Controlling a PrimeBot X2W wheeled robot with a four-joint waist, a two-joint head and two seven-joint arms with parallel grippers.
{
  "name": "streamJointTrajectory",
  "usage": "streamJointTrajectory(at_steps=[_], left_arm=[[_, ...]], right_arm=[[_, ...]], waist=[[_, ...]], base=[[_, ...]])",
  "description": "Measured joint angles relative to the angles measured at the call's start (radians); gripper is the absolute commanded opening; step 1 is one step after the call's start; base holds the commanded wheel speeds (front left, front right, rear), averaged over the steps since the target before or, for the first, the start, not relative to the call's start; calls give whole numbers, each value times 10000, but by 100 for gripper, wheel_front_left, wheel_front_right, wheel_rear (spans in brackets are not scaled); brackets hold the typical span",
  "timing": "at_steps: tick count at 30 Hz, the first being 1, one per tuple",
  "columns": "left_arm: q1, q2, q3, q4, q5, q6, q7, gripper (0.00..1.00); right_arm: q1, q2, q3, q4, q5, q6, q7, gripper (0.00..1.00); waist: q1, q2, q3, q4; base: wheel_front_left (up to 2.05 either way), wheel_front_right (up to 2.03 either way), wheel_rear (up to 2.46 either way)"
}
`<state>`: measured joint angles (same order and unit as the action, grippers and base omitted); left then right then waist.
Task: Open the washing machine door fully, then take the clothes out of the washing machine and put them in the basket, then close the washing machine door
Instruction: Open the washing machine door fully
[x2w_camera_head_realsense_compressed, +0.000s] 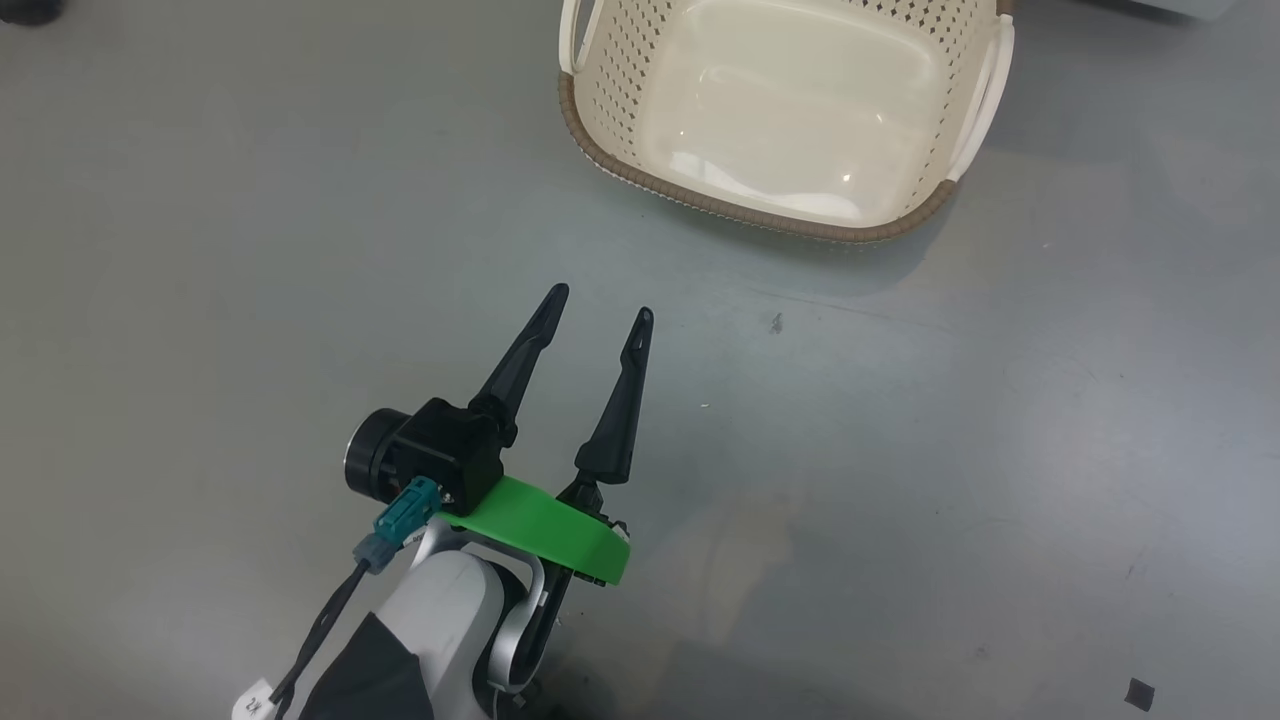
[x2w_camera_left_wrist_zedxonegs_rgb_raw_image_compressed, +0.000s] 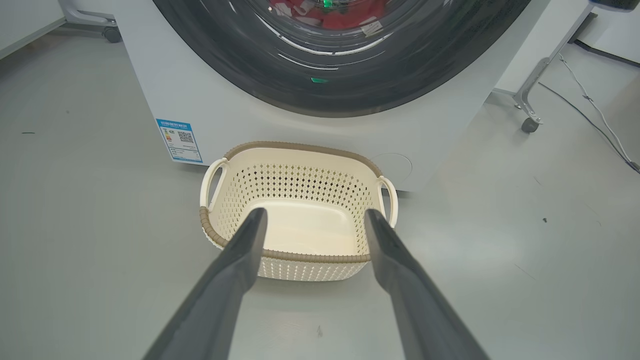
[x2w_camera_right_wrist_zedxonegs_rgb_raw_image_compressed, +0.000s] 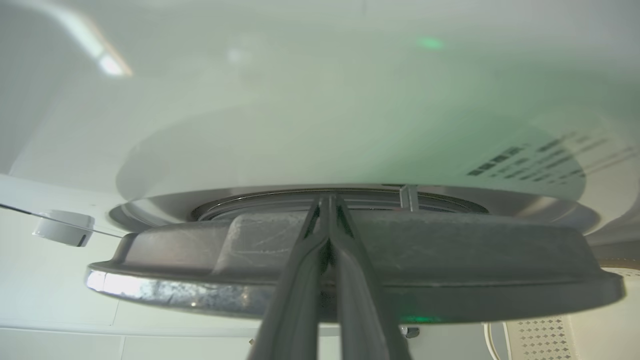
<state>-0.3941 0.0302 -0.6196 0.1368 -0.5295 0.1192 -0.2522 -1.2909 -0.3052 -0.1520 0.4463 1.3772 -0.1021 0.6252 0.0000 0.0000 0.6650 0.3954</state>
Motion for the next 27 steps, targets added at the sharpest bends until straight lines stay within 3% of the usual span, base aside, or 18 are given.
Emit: streamJointTrajectory(at_steps=[9,27], left_arm=[[0,-2,92,-174,-75,0,0,100],[0,-2,188,-217,-75,0,0,100]], right_arm=[[-351,144,-627,591,836,-167,462,0],[-443,-96,-476,1358,982,-242,1367,0]], waist=[[0,-1,-77,110],[0,0,-256,96]], base=[[0,0,0],[0,0,0]])
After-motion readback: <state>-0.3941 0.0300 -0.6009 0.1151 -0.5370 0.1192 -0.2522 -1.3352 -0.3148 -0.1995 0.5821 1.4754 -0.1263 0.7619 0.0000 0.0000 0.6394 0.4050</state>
